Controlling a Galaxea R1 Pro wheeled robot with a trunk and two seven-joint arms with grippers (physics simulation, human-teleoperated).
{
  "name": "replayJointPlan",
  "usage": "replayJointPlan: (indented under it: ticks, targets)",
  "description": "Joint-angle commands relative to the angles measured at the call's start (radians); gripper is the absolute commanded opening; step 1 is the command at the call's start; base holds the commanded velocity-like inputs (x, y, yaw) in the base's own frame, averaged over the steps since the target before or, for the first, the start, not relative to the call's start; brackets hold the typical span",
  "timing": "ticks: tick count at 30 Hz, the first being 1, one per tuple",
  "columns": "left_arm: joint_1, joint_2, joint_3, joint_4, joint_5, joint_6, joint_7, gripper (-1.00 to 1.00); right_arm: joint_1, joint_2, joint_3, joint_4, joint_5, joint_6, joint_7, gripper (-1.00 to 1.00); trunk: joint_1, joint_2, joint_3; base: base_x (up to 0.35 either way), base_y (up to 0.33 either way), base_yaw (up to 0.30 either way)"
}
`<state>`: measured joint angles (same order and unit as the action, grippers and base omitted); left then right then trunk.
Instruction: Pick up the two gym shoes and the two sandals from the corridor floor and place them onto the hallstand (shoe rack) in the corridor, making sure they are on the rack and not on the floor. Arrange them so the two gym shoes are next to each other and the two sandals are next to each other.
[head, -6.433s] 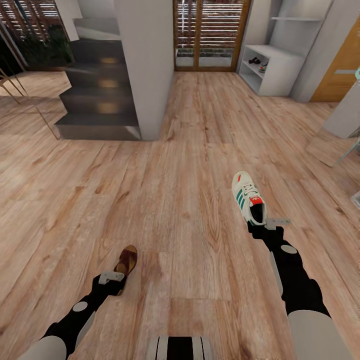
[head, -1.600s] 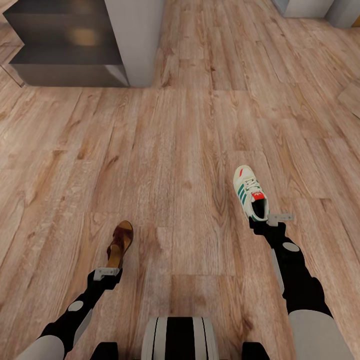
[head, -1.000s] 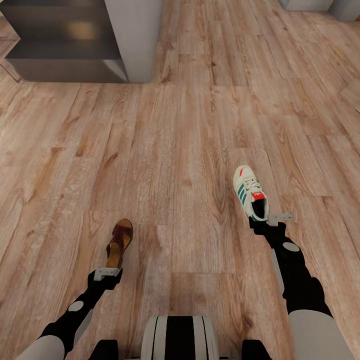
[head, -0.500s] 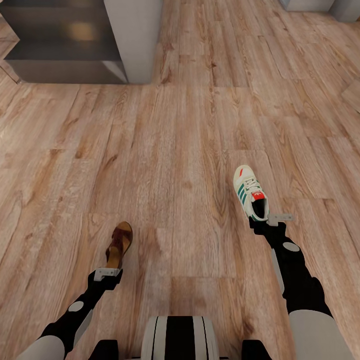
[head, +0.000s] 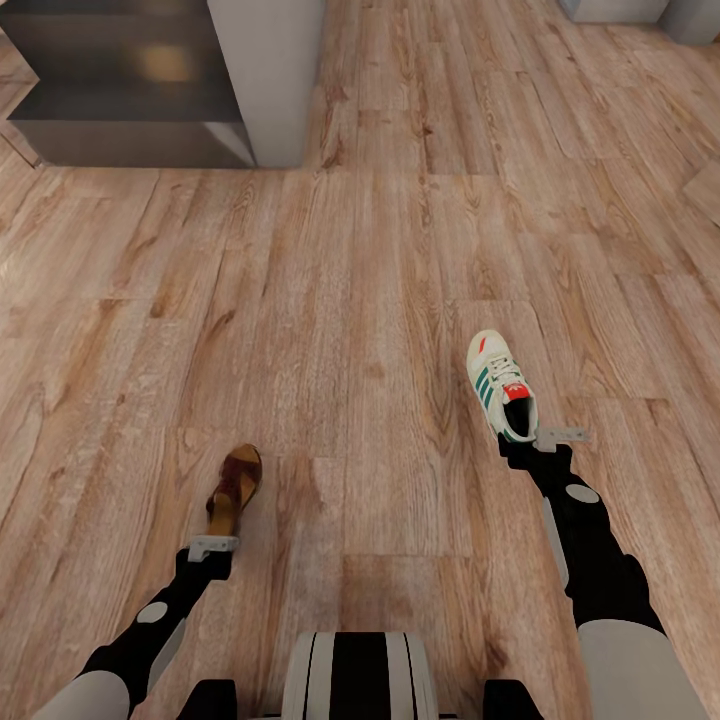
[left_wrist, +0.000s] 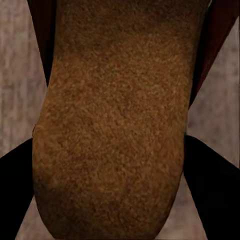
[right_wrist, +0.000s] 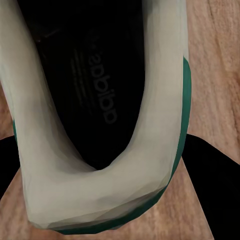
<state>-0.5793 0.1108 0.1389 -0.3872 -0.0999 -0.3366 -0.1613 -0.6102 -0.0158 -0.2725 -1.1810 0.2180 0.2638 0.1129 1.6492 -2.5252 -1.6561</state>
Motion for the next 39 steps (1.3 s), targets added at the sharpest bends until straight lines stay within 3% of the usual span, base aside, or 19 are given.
replayJointPlan:
  ticks: [1, 35, 39]
  targets:
    - [0.0, -0.001, 0.009, 0.0, -0.012, -0.004, -0.005, -1.0, 0.0, 0.0, -0.002, -0.002, 0.011, 0.005, 0.008, -1.0, 0.0, 0.0, 0.0, 0.0, 0.0, 0.0]
    - [0.0, 0.0, 0.009, -0.007, -0.009, -0.004, -0.006, -1.0, 0.0, 0.0, -0.002, 0.0, 0.009, 0.005, 0.008, -1.0, 0.0, 0.0, 0.0, 0.0, 0.0, 0.0]
    - [0.0, 0.0, 0.008, -0.007, -0.009, -0.004, -0.006, -1.0, 0.0, 0.0, -0.002, 0.0, 0.009, 0.005, 0.008, -1.0, -0.002, 0.001, 0.015, 0.0, 0.0, 0.0]
